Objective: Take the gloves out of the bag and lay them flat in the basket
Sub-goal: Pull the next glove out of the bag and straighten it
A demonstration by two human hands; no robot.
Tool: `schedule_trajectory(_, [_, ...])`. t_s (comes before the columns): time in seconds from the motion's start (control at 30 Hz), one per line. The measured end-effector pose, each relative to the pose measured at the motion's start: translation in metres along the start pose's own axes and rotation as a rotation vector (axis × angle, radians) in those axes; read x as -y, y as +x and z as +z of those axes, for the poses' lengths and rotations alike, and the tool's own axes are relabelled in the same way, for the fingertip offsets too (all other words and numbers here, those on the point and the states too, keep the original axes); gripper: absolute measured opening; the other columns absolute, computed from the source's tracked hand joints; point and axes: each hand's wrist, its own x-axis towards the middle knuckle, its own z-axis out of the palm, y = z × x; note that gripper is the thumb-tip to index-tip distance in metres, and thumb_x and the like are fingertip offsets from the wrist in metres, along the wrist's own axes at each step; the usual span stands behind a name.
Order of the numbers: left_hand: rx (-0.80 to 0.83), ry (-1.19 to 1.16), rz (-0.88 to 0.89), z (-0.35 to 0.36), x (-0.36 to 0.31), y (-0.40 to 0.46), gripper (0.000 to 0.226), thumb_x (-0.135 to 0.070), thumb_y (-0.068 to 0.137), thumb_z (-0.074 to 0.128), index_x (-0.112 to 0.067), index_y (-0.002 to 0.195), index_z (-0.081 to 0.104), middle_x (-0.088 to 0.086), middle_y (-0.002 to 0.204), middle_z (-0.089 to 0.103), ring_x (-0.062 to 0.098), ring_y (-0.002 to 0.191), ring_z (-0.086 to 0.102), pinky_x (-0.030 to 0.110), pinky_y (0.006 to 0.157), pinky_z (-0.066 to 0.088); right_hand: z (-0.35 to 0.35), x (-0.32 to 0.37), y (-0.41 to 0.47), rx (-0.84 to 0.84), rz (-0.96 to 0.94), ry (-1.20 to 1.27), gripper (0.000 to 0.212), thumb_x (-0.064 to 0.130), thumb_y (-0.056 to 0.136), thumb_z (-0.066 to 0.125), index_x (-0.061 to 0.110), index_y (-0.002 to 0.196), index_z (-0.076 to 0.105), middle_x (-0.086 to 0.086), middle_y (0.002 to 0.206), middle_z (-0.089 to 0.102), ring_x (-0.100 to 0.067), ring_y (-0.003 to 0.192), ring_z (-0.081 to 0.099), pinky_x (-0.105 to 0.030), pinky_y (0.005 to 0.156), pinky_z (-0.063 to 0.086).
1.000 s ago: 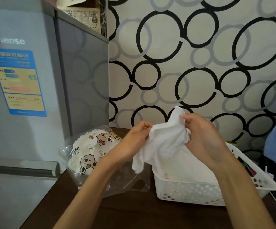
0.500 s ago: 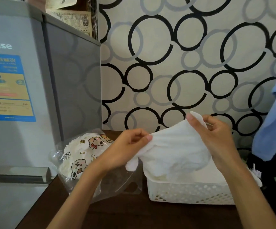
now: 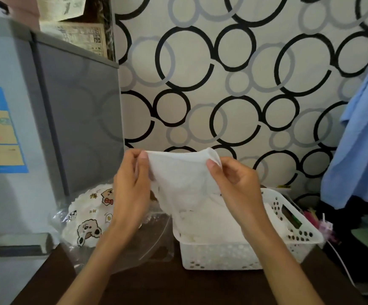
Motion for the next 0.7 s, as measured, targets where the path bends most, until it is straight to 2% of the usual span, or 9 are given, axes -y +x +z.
schedule_trajectory(0.1, [-0.12,0.07,0.11,-0.016,-0.015,0.008,0.016,-0.032,0.101,0.043,-0.028,0.089,0.054,-0.013,0.069,0.056,0.0,0.06,0.05,0.019,0.055,0.039,0.007,0.007,-0.005,0.034,0.092,0.173,0.011,0.023,0.092,0.058,0.021,0.089,0.069,0.015,0.074,0.072,0.005,0.069,0.065,-0.009,0.058,0.047])
schedule_trajectory(0.17, [-0.119,0.184,0.141,-0.028,-0.022,0.013,0.013,-0.035,0.098,0.047,-0.036,0.092,0.058,-0.021,0.074,0.06,-0.004,0.069,0.055,0.017,0.061,0.041,0.006,0.007,-0.005,0.069,0.202,0.24,0.012,0.025,0.091,0.059,0.02,0.096,0.069,0.01,0.08,0.074,-0.001,0.074,0.068,-0.014,0.06,0.051])
schedule_trajectory(0.27, [0.08,0.348,0.079,-0.03,-0.009,0.02,0.012,-0.036,0.095,0.051,-0.037,0.096,0.063,-0.022,0.083,0.062,0.001,0.076,0.056,0.025,0.066,0.041,-0.007,-0.003,0.003,0.081,0.301,0.169,0.012,0.024,0.09,0.062,0.02,0.099,0.069,0.006,0.081,0.074,-0.007,0.075,0.069,-0.018,0.057,0.052])
schedule_trajectory(0.37, [0.381,0.465,-0.034,-0.004,0.018,0.022,0.012,-0.036,0.091,0.059,-0.031,0.095,0.07,-0.015,0.09,0.065,0.012,0.084,0.063,0.027,0.068,0.044,-0.035,-0.024,0.016,0.107,0.392,-0.062,0.015,0.02,0.09,0.063,0.015,0.102,0.07,0.0,0.077,0.072,-0.016,0.066,0.063,-0.023,0.052,0.044])
schedule_trajectory(0.43, [0.556,0.522,-0.073,0.022,0.026,0.019,0.018,-0.041,0.089,0.061,-0.027,0.095,0.07,-0.016,0.092,0.064,0.011,0.081,0.065,0.026,0.068,0.048,-0.057,-0.04,0.023,0.129,0.467,-0.253,0.014,0.021,0.089,0.064,0.013,0.1,0.069,-0.001,0.075,0.068,-0.014,0.056,0.057,-0.021,0.046,0.04])
schedule_trajectory(0.53, [0.707,0.642,-0.012,0.057,0.033,0.018,0.024,-0.047,0.087,0.061,-0.026,0.096,0.069,-0.011,0.102,0.067,0.007,0.096,0.06,0.032,0.084,0.051,-0.083,-0.055,0.029,0.156,0.547,-0.416,0.018,0.022,0.089,0.065,0.012,0.104,0.068,-0.003,0.072,0.065,-0.01,0.047,0.054,-0.018,0.041,0.04])
schedule_trajectory(0.6, [0.781,0.672,0.027,0.077,0.035,0.022,0.026,-0.048,0.089,0.06,-0.025,0.099,0.068,-0.01,0.106,0.066,0.006,0.095,0.057,0.029,0.083,0.048,-0.095,-0.061,0.032,0.143,0.556,-0.485,0.023,0.023,0.089,0.065,0.011,0.109,0.066,-0.002,0.073,0.063,-0.01,0.047,0.054,-0.018,0.042,0.041])
schedule_trajectory(0.7, [0.874,0.706,0.108,0.099,0.032,0.025,0.026,-0.04,0.092,0.058,-0.02,0.106,0.068,-0.005,0.108,0.066,0.009,0.094,0.056,0.028,0.083,0.046,-0.105,-0.07,0.035,0.086,0.558,-0.606,0.029,0.024,0.09,0.064,0.012,0.116,0.063,-0.006,0.098,0.064,-0.01,0.049,0.056,-0.015,0.041,0.04])
